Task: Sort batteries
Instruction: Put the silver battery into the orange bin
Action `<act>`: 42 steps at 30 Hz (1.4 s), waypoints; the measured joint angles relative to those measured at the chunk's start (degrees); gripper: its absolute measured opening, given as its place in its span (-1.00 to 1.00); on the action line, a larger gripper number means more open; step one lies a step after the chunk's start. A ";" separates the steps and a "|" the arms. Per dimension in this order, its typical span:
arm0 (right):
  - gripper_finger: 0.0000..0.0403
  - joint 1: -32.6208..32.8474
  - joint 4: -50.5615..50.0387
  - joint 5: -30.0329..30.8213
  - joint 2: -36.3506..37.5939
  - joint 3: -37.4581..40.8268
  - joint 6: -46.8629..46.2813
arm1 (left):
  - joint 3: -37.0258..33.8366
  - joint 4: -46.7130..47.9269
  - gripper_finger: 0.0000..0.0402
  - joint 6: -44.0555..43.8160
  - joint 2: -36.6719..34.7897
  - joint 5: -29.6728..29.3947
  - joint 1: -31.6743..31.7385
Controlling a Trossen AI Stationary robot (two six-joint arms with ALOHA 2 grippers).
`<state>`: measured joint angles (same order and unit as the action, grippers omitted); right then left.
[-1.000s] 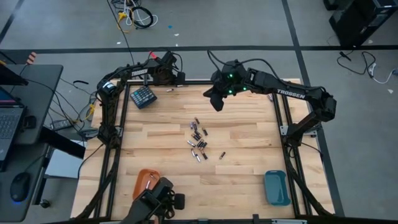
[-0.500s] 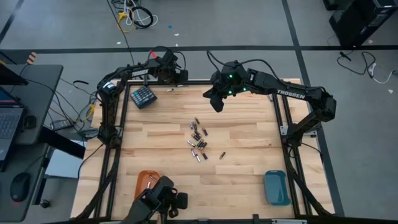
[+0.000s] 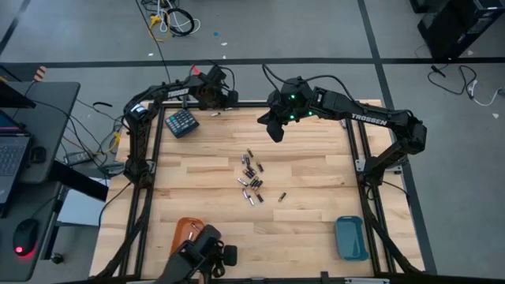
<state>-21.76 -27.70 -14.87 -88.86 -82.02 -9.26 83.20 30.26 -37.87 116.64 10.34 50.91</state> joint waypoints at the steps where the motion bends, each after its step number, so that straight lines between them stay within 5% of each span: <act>1: -0.97 0.00 -0.01 0.02 0.00 0.00 0.00 | 0.00 0.10 -1.00 -0.02 0.00 0.30 0.08; 8: -0.96 0.00 0.00 0.02 0.00 -0.02 -0.02 | 1.12 -4.36 -1.00 -4.31 -0.21 17.88 -0.13; 14: -0.98 0.00 0.17 0.02 0.00 -0.02 0.00 | 4.56 -9.55 -1.00 -4.72 -0.35 18.90 -1.49; 26: -0.97 -0.13 1.26 0.02 0.00 -0.04 -0.17 | 5.95 -11.15 -1.00 -2.42 2.25 8.48 -8.66; 35: -0.95 0.66 1.16 0.00 0.00 -0.04 -1.21 | 5.88 7.51 -1.00 0.41 5.04 1.42 -7.36; 42: -0.98 0.63 2.31 0.01 0.00 -0.04 -1.17 | 5.79 10.43 -1.00 6.43 5.25 -3.40 -7.26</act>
<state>-21.12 -25.39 -14.86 -88.86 -82.06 -10.42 88.99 40.69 -31.44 121.89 6.94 43.65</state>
